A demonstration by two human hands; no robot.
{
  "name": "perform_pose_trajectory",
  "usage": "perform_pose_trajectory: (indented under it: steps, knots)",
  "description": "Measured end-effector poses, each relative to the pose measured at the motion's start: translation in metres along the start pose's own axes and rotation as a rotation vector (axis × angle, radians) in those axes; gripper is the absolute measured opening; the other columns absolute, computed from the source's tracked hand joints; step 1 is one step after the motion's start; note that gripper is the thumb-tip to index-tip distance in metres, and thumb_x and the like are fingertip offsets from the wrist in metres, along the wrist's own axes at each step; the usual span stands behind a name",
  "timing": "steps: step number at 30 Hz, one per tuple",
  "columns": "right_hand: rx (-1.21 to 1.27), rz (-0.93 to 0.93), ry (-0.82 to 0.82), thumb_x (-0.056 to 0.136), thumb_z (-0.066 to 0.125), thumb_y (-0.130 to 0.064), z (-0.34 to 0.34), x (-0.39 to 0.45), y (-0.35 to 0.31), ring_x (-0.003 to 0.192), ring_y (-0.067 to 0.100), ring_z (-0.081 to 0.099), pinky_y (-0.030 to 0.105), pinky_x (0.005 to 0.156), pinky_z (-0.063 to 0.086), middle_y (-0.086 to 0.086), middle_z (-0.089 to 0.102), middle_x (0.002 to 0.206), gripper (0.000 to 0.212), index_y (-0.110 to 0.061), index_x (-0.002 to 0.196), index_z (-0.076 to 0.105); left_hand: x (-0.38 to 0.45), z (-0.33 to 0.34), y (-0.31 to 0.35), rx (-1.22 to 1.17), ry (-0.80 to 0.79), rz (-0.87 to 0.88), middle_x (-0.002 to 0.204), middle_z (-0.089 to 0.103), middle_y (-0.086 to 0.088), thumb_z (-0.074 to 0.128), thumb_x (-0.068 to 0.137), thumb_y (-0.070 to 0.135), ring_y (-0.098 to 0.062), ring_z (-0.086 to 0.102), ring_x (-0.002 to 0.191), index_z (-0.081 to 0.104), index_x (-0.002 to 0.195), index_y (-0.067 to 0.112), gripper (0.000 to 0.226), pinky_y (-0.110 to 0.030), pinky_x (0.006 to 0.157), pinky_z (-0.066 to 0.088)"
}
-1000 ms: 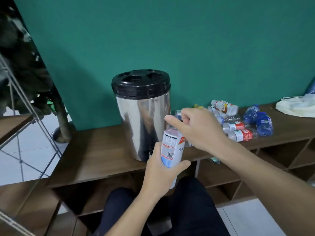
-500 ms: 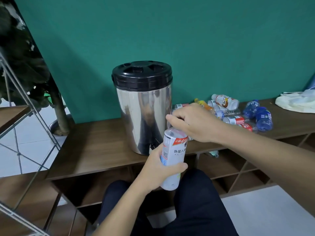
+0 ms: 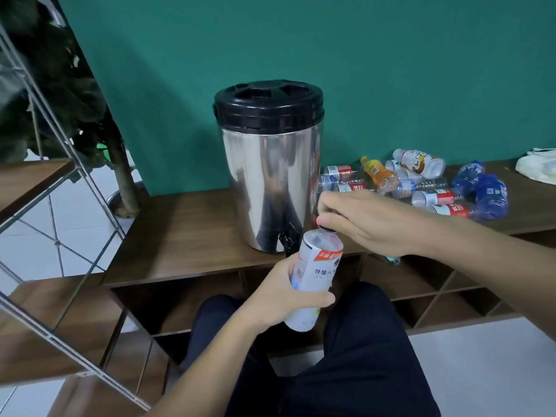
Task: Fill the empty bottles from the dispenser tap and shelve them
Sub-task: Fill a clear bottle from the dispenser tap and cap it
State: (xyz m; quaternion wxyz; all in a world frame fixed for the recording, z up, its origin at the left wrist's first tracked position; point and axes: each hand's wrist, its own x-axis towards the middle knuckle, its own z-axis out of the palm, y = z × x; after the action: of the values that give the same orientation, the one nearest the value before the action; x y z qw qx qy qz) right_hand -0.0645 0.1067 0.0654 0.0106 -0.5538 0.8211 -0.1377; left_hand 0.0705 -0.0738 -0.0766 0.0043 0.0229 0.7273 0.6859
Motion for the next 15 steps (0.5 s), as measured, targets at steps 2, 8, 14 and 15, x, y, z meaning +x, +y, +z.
perform_pose_trajectory:
  steps: [2, 8, 14, 15]
  knots:
    - [-0.138, 0.046, 0.048, 0.109, 0.018, -0.074, 0.011, 0.001, 0.005, 0.059, 0.014, 0.048, 0.039, 0.064, 0.037, 0.002, 0.052, 0.064, 0.079, -0.013, 0.072, 0.051, 0.003, 0.009, -0.008, 0.040, 0.107, 0.028, 0.111, 0.078, -0.001, 0.096, 0.087, 0.008, -0.015, 0.072, 0.099, 0.073, 0.122, 0.026, 0.046, -0.038, 0.093, 0.060]
    - [0.011, 0.212, 0.119, 0.112, 0.039, -0.065, 0.037, 0.005, 0.011, 0.050, 0.019, 0.029, 0.040, 0.053, 0.034, 0.007, 0.032, 0.055, 0.077, -0.010, 0.059, 0.033, 0.004, 0.021, -0.031, 0.146, 0.286, 0.022, 0.115, 0.078, 0.007, 0.098, 0.084, 0.028, -0.017, 0.076, 0.108, 0.067, 0.127, 0.034, 0.053, -0.050, 0.101, 0.065]
    - [-0.206, 0.016, -0.097, 0.120, 0.042, -0.021, 0.040, -0.001, 0.014, 0.077, 0.013, 0.032, 0.039, 0.072, 0.038, 0.000, 0.043, 0.086, 0.029, -0.014, 0.092, 0.049, 0.000, 0.018, -0.048, 0.157, 0.244, -0.006, 0.116, 0.078, 0.006, 0.097, 0.084, 0.022, -0.019, 0.075, 0.109, 0.069, 0.127, 0.033, 0.053, -0.046, 0.103, 0.063]
    - [-0.206, -0.019, -0.143, 0.120, 0.040, -0.021, 0.039, -0.002, 0.017, 0.080, 0.011, 0.029, 0.036, 0.074, 0.035, -0.002, 0.043, 0.091, 0.028, -0.011, 0.097, 0.053, 0.000, 0.016, -0.052, 0.157, 0.239, -0.011, 0.115, 0.078, 0.005, 0.098, 0.084, 0.022, -0.021, 0.075, 0.109, 0.069, 0.127, 0.031, 0.052, -0.047, 0.102, 0.063]
